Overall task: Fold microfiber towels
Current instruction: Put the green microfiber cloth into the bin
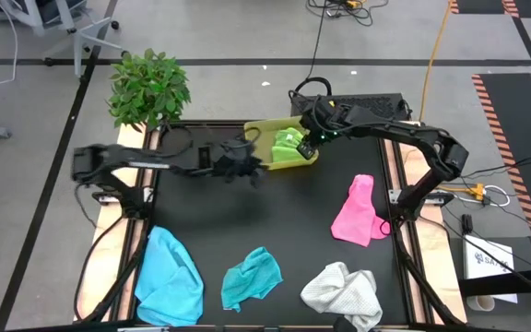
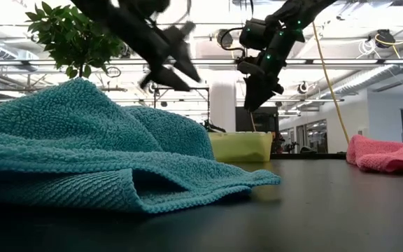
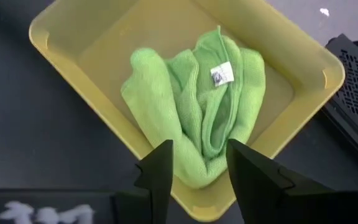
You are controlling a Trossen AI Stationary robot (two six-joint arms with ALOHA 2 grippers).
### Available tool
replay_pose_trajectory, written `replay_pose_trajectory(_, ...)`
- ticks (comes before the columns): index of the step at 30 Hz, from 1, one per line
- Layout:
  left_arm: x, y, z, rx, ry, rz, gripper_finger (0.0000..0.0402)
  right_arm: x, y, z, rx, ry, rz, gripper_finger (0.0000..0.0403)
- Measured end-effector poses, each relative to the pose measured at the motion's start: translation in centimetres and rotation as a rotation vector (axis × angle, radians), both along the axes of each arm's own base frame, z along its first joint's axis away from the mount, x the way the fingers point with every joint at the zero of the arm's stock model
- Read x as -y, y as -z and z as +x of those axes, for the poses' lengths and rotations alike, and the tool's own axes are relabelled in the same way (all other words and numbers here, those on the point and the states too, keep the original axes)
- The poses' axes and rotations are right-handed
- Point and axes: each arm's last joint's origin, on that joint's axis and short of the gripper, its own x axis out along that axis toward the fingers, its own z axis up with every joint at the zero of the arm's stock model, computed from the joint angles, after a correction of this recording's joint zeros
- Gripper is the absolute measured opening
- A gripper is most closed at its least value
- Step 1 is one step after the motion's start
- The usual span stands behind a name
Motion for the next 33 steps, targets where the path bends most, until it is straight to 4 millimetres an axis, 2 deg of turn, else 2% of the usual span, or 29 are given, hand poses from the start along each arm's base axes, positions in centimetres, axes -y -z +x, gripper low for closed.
replay_pose_trajectory(2,-0.7,1.8,0.9,-0.027,0.034,-0.002,0.0154,-0.1,-0.2,-0.2,0.001,-0.003,0.0,0.0118)
replay_pose_trajectory(5,-2.0,3.7,2.0,-0.015,0.069,0.001,0.0101,-0.4,-0.9,-0.9,-0.009,-0.002,0.006,0.0079)
replay_pose_trajectory(9,-4.0,5.1,2.5,0.009,0.09,-0.001,0.0018,-0.9,-2.5,-1.6,0.048,-0.029,-0.02,0.0016)
replay_pose_trajectory(15,-6.7,5.6,1.7,0.002,0.033,-0.006,0.0005,-1.1,-4.8,-2.7,0.132,-0.041,-0.1,0.0006)
replay_pose_trajectory(18,-7.5,5.7,1.3,-0.005,0.013,-0.007,0.0005,-1.0,-4.8,-2.9,0.133,-0.059,-0.09,0.0002)
replay_pose_trajectory(21,-8.0,5.6,1.0,-0.007,-0.006,-0.003,0.0004,-1.0,-3.3,-2.5,0.14,-0.109,-0.023,0.0001)
replay_pose_trajectory(27,-8.6,5.3,0.8,0.01,-0.034,-0.014,0.0003,-0.6,1.4,-0.7,0.216,-0.221,0.102,0.0)
replay_pose_trajectory(33,-7.7,5.5,1.0,-0.017,-0.015,-0.028,0.0005,1.2,3.9,2.2,0.233,-0.298,0.079,0.0)
